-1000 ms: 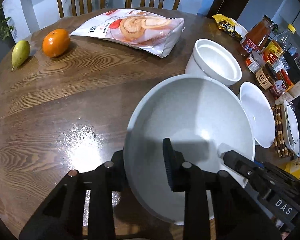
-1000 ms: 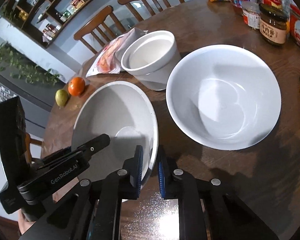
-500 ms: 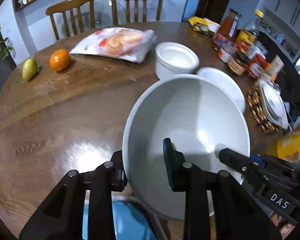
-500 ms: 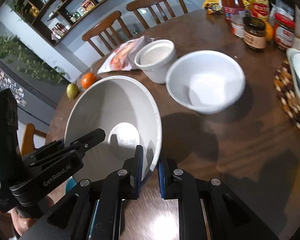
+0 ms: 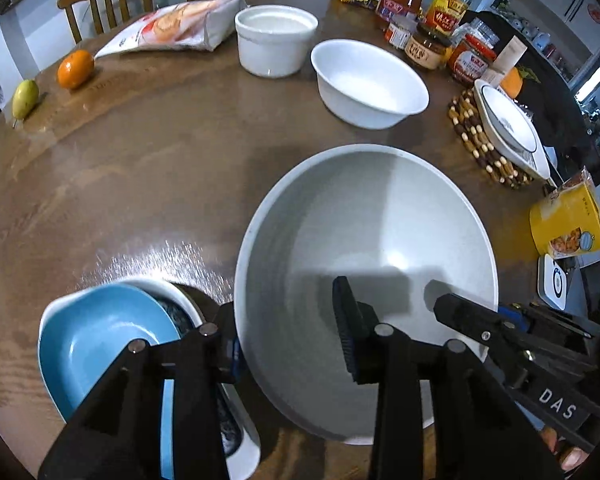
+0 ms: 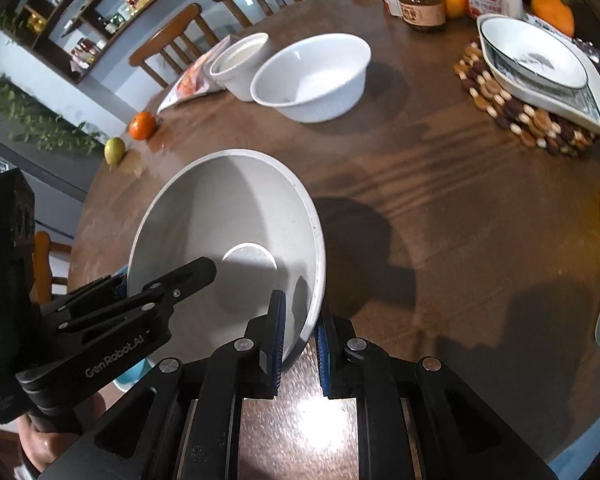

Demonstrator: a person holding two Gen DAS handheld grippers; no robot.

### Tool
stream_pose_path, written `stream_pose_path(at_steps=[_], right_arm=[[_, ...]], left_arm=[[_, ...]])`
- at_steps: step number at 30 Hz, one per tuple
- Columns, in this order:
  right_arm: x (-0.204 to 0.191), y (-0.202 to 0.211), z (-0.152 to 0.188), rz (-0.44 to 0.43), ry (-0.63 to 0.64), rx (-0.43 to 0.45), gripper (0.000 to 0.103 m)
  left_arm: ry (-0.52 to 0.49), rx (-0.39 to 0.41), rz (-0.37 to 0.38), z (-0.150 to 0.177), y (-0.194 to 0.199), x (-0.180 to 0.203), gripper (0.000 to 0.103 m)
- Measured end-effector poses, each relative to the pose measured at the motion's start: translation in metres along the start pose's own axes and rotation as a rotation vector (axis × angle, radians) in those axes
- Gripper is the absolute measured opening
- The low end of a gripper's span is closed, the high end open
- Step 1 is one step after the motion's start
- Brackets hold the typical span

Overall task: Organize plates and bowls
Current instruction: 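Lift the large white bowl with both grippers and carry it beside the plate stack, then lower the large white bowl onto the table and open both grippers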

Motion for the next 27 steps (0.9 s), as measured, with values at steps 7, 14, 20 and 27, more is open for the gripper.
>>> stream_pose_path(at_steps=[7, 14, 20, 27], right_arm=[[-0.003, -0.005, 0.008, -0.015, -0.011, -0.024, 0.015], [-0.005, -0.01, 0.009, -0.002, -0.008, -0.026, 0.015], [-0.001, 0.002, 0.007, 0.037, -0.007, 0.02, 0.018], [0.004, 0.03, 0.003, 0.056, -0.013, 0.117, 0.038]], left_arm=[[0.014, -0.014, -0.029, 0.012, -0.003, -0.003, 0.036], [0.032, 0.012, -0.057, 0.012, 0.003, -0.012, 0.061], [0.044, 0.062, -0.064, 0.008, 0.019, -0.017, 0.072], [0.054, 0.118, -0.075, 0.004, 0.041, -0.02, 0.081]])
Point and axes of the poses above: each gripper's, at about its wrist camera, not at the fingertips, and y roughly against the way its jaws point, x to its right, z to its underside, the point moved 5 cm from there along -y, roughly the way its jaws point, and after that the axes turned 8 degrees about y, right-handed, at the moved point
